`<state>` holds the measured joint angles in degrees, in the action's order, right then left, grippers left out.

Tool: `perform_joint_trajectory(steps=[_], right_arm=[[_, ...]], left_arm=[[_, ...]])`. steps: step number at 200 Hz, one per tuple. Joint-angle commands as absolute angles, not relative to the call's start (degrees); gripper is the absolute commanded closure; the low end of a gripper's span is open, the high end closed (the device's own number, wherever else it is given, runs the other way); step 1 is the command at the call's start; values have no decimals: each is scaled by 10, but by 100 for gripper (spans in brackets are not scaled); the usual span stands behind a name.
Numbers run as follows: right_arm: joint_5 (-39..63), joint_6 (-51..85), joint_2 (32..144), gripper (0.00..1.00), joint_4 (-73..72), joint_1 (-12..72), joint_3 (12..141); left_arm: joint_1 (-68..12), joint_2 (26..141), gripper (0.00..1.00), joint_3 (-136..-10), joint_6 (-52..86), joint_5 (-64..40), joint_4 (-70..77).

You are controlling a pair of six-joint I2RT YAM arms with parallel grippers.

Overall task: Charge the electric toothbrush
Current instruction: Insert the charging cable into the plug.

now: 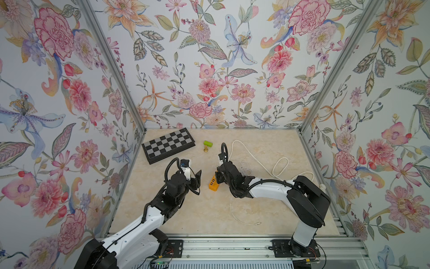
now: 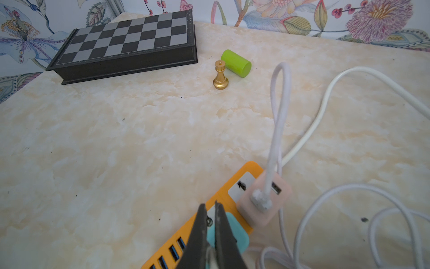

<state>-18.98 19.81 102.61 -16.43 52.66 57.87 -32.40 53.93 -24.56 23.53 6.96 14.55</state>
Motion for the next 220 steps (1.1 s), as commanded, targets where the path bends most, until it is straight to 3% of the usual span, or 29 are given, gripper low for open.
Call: perform_joint_trajectory(steps=[1,75,161,191,220], right_arm=[[-127,205,1071,100,21,520,521],[-165,187,1069,100,53,547,513],[-107,234,1062,100,33,511,580],[-102,252,1047,79,21,511,627],[-103,266,1025,67,12,514,649]], left_arm=[[-319,526,29,-234,253,92,145],[-320,540,28,-236,256,86,154],[-319,553,27,-244,256,73,162],[-319,556,27,-246,254,73,160],[-320,559,26,-250,253,76,161]])
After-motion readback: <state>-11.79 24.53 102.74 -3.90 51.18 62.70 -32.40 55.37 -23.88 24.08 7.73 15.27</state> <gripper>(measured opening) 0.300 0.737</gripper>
